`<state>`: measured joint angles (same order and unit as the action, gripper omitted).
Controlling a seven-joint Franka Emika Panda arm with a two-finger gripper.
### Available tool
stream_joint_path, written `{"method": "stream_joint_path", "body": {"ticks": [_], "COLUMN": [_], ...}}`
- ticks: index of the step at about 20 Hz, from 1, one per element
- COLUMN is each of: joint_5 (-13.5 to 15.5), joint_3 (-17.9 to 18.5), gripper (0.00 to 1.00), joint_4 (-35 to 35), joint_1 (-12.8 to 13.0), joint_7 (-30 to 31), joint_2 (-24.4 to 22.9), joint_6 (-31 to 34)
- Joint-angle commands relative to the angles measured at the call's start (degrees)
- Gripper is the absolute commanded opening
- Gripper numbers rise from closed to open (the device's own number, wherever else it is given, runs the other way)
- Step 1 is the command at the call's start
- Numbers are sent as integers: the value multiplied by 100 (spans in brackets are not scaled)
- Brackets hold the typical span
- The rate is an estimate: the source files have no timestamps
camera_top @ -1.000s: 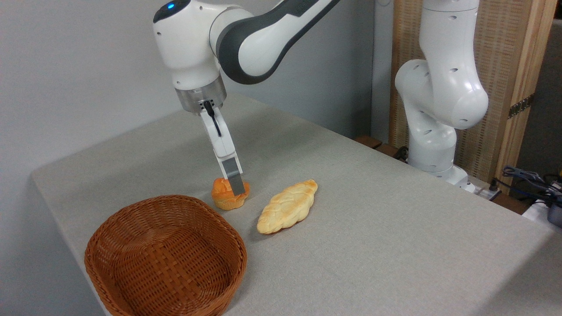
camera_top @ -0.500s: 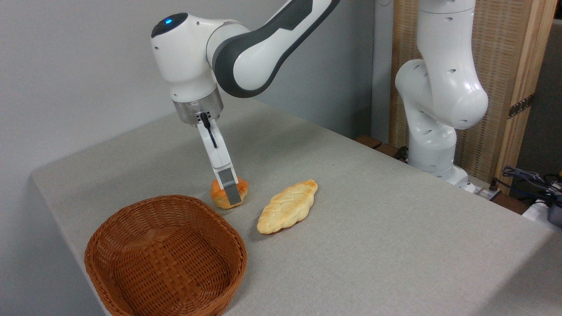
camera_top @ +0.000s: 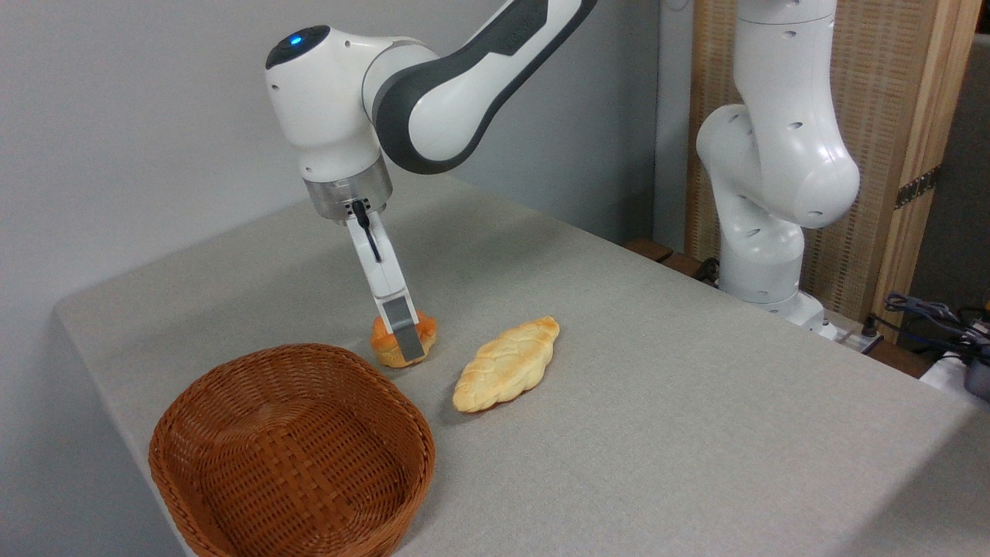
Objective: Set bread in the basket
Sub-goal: 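Lift the orange roll and carry it over the wicker basket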
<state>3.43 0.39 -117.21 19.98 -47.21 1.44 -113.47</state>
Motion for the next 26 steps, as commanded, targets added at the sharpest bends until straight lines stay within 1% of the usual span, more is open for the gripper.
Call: {"method": "stream_joint_path", "body": {"ticks": [1,7,11,17,19,22,23,26], "joint_5": [-61,-61,-61,-61,-53,-9,9,9], "joint_3": [58,58,-48,-48,-57,-48,-30,14], "gripper": [45,45,45,45,46,46,48,49], "joint_4": [-48,-39,-30,5,48,285,451,742], "joint_1": [68,68,68,68,68,59,59,33], "joint_7": [-96,-78,-34,-16,-8,-16,-25,-16], "joint_2": [-21,-47,-82,-152,-336,-434,-425,-425], "joint_6": [-97,-61,-53,-26,131,553,710,747]}}
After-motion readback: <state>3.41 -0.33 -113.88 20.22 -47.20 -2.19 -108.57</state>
